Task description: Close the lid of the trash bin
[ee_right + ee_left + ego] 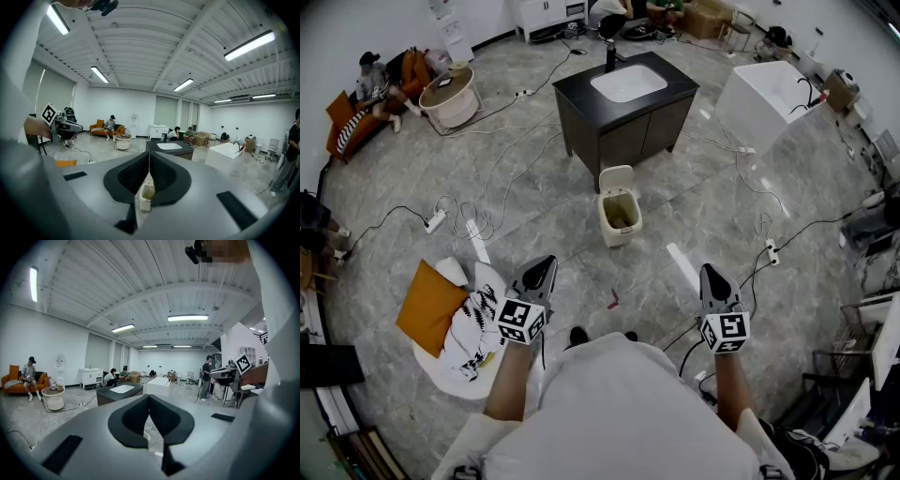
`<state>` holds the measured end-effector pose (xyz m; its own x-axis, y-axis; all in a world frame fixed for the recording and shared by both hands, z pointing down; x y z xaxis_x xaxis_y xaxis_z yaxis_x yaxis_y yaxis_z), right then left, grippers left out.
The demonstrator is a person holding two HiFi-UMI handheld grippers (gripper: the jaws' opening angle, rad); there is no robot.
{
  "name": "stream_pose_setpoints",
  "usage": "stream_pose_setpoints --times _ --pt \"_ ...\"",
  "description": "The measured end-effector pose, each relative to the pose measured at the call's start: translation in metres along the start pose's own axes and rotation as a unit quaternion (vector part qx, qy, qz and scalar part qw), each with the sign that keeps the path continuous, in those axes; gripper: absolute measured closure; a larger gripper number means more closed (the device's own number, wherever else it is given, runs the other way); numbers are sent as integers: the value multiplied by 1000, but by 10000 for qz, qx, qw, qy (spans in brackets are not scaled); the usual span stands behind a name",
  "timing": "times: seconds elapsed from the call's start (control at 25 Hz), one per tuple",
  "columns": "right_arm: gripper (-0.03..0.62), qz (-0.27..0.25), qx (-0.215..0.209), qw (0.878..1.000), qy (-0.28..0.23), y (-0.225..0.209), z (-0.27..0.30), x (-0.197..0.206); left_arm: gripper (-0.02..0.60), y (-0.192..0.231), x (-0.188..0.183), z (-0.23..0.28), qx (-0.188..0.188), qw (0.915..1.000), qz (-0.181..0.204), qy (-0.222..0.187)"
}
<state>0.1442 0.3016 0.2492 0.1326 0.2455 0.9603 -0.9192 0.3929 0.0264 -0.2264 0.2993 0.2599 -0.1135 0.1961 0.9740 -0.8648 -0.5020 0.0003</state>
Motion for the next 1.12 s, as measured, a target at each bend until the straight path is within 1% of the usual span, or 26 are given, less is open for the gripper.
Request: stream_pose_setpoints --times 0.72,1.12 --pt "560 8 133 9999 55 12 -8 -2 565 4 8 -10 80 9999 -131 -53" --pt "560 65 217 9997 128 42 -3 -3 565 25 18 -26 187 9997 -182 2"
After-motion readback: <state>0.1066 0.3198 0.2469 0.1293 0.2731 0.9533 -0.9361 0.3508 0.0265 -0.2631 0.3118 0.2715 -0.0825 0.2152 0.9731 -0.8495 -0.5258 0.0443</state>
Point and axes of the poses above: the fingertips, and each gripper's own axes: z forward along the fingers, y to its left, x out of its underside, the point moved 3 cm from there along -z, backward along the fingers, and after that the axes turned 3 degrees about z, right-handed, at the moved point
